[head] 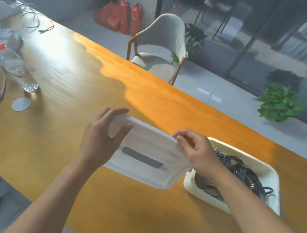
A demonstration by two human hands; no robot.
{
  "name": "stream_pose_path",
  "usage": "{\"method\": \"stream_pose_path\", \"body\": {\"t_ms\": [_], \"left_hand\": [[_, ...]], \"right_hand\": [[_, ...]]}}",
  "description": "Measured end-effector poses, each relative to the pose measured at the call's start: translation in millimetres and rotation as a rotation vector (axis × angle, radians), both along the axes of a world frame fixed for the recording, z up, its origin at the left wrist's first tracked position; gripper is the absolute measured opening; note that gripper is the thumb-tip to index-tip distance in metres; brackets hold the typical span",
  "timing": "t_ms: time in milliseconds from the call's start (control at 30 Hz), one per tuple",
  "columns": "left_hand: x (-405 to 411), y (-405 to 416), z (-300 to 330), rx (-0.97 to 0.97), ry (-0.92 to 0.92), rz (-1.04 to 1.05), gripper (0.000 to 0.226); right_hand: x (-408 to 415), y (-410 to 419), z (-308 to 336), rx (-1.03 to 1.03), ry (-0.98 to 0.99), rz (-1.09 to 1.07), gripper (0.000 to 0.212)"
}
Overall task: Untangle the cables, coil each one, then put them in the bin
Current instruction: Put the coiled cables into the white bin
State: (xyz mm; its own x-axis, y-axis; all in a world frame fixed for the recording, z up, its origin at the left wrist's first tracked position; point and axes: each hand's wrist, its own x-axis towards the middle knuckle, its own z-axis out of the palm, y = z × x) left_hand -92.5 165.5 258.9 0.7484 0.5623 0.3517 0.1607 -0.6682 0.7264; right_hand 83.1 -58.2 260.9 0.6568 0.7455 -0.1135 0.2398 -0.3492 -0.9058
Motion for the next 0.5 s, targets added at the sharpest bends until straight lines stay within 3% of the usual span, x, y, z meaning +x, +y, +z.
{"method": "stream_pose_path", "body": {"t_ms": [233,400,500], "left_hand": [[54,-48,25,-0.024,-0.009,-0.095,0.027],[96,-91,24,-0.152,-0.015,-0.088,0.02],[120,-115,10,-0.265,-0.001,-0.077,0.016]], "right_hand": [[30,-64,16,0.068,-0.039,-0.129,0.018],[52,-128,17,0.081,-0.1,-0.284,0.01],[63,-172,8,0.049,-0.144,-0.375,0.023]]}}
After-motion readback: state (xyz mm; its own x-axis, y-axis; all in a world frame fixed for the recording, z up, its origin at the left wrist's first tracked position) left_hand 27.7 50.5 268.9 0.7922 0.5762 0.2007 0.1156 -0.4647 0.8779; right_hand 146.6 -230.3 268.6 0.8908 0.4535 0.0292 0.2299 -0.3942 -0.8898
